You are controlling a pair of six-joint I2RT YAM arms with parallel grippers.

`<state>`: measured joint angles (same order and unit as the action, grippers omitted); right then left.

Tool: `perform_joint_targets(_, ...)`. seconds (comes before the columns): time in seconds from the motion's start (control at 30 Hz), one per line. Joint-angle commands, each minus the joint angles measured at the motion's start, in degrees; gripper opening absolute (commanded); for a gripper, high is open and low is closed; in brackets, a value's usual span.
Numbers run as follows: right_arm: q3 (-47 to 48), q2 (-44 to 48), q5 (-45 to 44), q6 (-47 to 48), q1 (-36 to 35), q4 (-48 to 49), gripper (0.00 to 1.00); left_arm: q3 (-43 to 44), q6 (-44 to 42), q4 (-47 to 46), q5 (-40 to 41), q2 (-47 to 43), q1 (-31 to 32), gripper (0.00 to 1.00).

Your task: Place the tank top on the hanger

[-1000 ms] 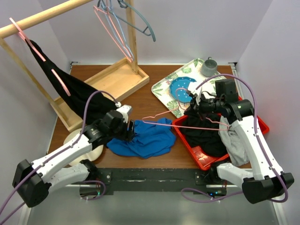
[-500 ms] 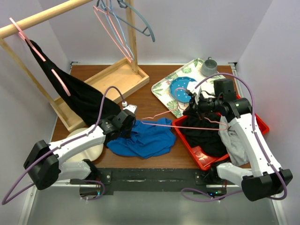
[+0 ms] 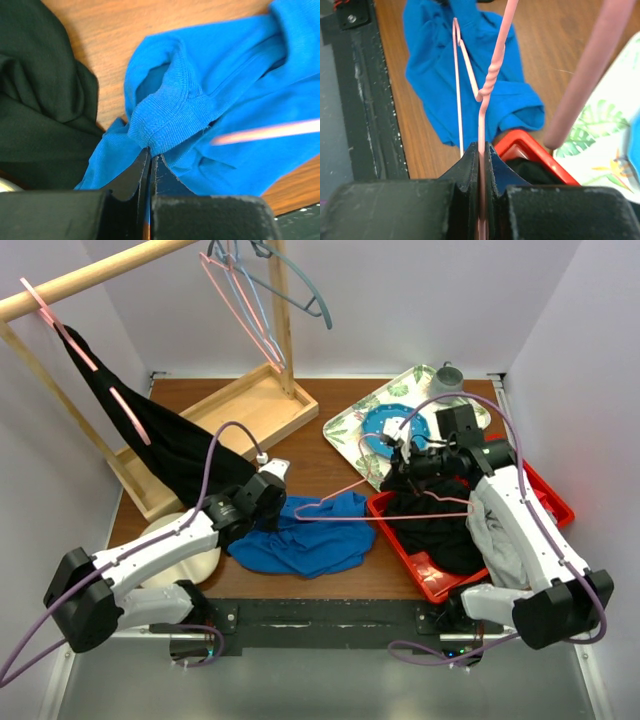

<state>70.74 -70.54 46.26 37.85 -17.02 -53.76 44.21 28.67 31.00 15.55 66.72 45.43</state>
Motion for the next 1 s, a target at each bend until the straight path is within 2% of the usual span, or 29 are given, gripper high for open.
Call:
perform_joint_targets(0.0, 2.12, -1.69, -0.55, 0.91, -3.46, 0.14, 0.0, 2.64, 1.66, -0.86, -1.05, -2.82, 0.27, 0.0)
perform_joint_targets(0.37, 11.78, -9.79, -4.33, 2.58, -5.13, -1.97, 0.0, 3.61, 1.31, 1.16, -2.02, -2.82, 0.27, 0.0)
perform_joint_targets(0.57, 10.83, -10.75, -5.65, 1.71, -6.97, 0.32, 0.0, 4.39, 1.22, 0.9, -3.07, -3.0, 0.19, 0.0)
perform_joint_targets(0.97, 9.06, -16.02, -6.1, -5.67, -14.1, 15.17, 0.0, 4.49, 4.9, -3.49, -7.47, -7.03, 0.19, 0.0)
